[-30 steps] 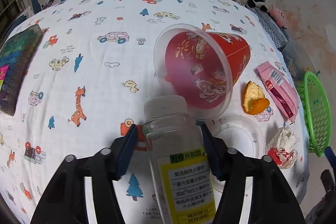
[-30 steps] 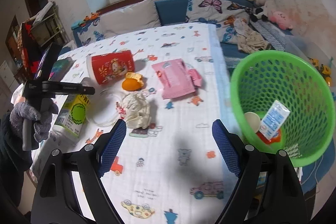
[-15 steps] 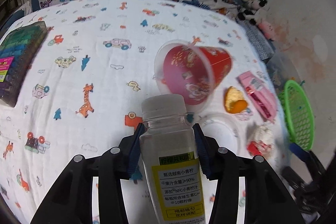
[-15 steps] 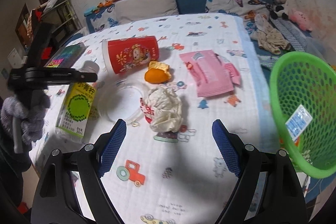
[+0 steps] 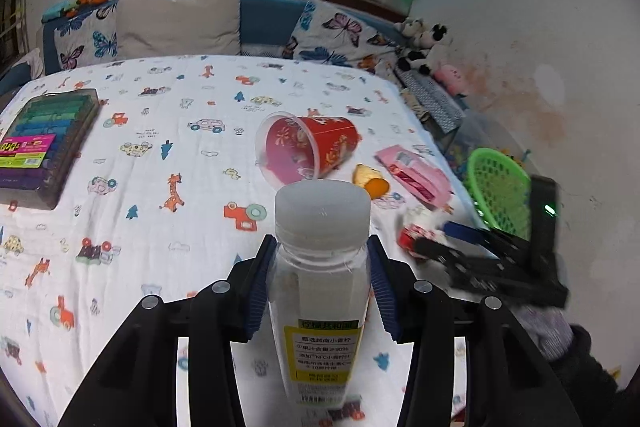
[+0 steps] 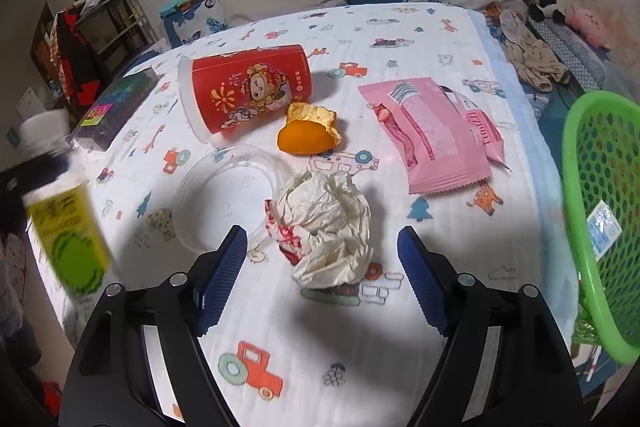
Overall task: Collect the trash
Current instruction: 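Grasp the crumpled white tissue with the right gripper, then drop the tissue into the basket with the right gripper while the left carries the bottle toward it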
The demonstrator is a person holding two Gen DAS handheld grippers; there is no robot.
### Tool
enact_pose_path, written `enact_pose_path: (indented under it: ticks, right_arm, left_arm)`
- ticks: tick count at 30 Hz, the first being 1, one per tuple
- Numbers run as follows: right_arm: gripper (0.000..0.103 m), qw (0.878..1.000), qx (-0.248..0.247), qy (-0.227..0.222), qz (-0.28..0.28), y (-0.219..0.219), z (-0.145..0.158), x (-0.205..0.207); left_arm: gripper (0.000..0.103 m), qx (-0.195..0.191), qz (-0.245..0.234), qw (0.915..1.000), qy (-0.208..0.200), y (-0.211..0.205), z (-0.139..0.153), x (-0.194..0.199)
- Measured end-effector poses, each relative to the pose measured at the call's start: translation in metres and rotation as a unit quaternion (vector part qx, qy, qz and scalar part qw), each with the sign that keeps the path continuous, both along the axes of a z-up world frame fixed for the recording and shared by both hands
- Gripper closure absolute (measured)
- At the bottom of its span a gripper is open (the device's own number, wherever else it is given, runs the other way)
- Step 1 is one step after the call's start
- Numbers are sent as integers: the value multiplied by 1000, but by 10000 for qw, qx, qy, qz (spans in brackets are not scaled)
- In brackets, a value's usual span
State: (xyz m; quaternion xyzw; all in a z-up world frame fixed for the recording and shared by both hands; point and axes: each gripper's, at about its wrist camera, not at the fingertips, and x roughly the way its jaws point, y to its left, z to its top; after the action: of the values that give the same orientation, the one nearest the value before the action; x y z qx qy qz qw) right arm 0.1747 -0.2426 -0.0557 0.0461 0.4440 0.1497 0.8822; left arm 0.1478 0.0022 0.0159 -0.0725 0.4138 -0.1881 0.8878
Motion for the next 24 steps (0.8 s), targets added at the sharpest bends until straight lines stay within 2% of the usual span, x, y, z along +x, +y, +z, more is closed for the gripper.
enact_pose_path:
  ticks: [4,12,24]
  right_arm:
    - [30,10000,14,61,-9,0,-5,9]
    - [48,9998,67,175,19,4,-15,14]
    - [50,9999,120,50,-50,-4,-7,2]
  left_arm:
    - [58,13,2,9999,-156,6,5,-22]
    - [58,13,-14,9995,-304,11,7,-51]
    - [58,70,-114,9986,-511,2,9,-65]
